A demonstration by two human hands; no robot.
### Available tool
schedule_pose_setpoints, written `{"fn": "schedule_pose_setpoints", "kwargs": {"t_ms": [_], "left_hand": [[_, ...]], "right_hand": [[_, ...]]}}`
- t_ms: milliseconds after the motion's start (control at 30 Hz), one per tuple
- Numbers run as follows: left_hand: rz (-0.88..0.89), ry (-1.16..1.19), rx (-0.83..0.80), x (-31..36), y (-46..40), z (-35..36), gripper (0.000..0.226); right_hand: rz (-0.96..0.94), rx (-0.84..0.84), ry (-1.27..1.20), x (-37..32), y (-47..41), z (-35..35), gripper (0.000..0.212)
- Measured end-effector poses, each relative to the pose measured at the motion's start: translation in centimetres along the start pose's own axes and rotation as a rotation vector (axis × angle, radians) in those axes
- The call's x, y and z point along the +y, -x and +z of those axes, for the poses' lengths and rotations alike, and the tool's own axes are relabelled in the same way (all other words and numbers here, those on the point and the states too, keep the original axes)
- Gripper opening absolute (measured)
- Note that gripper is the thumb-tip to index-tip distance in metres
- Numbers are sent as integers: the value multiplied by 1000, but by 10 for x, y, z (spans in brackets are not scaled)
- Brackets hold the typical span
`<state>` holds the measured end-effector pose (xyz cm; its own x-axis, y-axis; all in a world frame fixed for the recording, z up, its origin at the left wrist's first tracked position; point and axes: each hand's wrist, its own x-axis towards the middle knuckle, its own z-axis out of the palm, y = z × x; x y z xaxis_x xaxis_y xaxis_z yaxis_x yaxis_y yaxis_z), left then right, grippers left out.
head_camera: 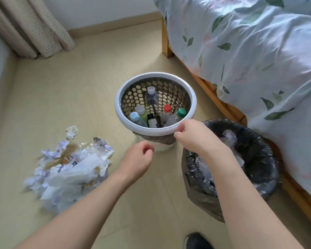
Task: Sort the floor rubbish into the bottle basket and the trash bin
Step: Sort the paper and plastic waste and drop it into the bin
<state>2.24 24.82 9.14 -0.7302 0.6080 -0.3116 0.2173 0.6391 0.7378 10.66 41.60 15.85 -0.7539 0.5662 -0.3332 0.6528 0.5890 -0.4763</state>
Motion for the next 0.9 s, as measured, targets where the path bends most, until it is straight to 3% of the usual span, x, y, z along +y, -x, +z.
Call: {"fn": "schedule_pose_setpoints", "kwargs": {"t_ms": [233,333,500,600,700,800,900], "left_hand": [[-312,-104,121,-159,64,-90,14],[-484,-46,189,-232,97,-114,13],[-661,34,240,-313,140,-107,8],[-698,101,209,-337,152,-88,11],[-681,130,190,-351,153,-78,19],[-665,146,213,-356,150,-79,21],[-667,145,225,-359,154,-81,15]], "right_hand": [[-318,-308,54,-113,32,126,27],[-360,-466,104,-137,48,204,25],[-272,-643,148,-129,68,319,33],[-274,-644,186,-122,80,370,38],[-356,-539,258,-122,83,403,33],[-434,-422,322,-132,83,416,18],[-474,-362,243,-135,85,409,23]]}}
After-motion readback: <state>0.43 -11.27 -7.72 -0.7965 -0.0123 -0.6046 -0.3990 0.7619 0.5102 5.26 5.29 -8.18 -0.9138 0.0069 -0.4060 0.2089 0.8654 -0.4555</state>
